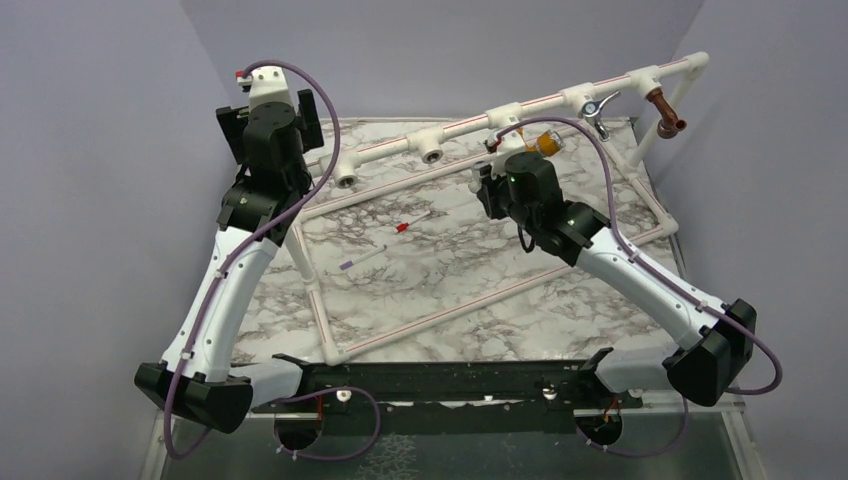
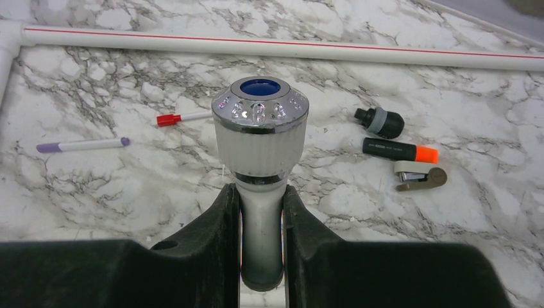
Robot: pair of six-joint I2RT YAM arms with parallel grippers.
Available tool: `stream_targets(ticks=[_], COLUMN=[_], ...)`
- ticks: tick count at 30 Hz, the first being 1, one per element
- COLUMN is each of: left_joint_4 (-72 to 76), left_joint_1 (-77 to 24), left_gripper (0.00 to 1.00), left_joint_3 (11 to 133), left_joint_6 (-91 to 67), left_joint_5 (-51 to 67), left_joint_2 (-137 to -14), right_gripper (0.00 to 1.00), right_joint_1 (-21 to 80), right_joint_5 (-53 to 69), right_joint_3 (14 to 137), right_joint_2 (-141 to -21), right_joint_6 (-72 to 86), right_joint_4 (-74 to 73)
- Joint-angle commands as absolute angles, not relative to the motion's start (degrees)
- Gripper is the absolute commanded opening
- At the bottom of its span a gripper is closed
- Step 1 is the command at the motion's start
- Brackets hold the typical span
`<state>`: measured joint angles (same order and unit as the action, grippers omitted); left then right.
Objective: Install the water faucets
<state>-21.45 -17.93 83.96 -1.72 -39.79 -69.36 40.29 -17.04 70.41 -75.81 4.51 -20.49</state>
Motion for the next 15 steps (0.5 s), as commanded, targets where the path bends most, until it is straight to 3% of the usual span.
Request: stream_targets(ticks=[1,15], left_joint_4=[-24.43,-32.52], left_joint_1=[-17.14,-17.14], left_gripper=[0.99,0.99], left_joint_3=[83.34,74.98], left_joint_6=[-5.19,-9.15], left_joint_5=[-36.22,-30.1], left_joint_2=[-68.79,-62.41], right_gripper=[0.01,0.01], right_joint_1=[36.81,36.21], right_joint_5=[-19.4,-8.06], right_joint_3=[69.21,70.31], right_joint_2=[-72.17,-69.02], right_joint_6=[7.35,10.2], right_joint_4=[-20.61,-22.79])
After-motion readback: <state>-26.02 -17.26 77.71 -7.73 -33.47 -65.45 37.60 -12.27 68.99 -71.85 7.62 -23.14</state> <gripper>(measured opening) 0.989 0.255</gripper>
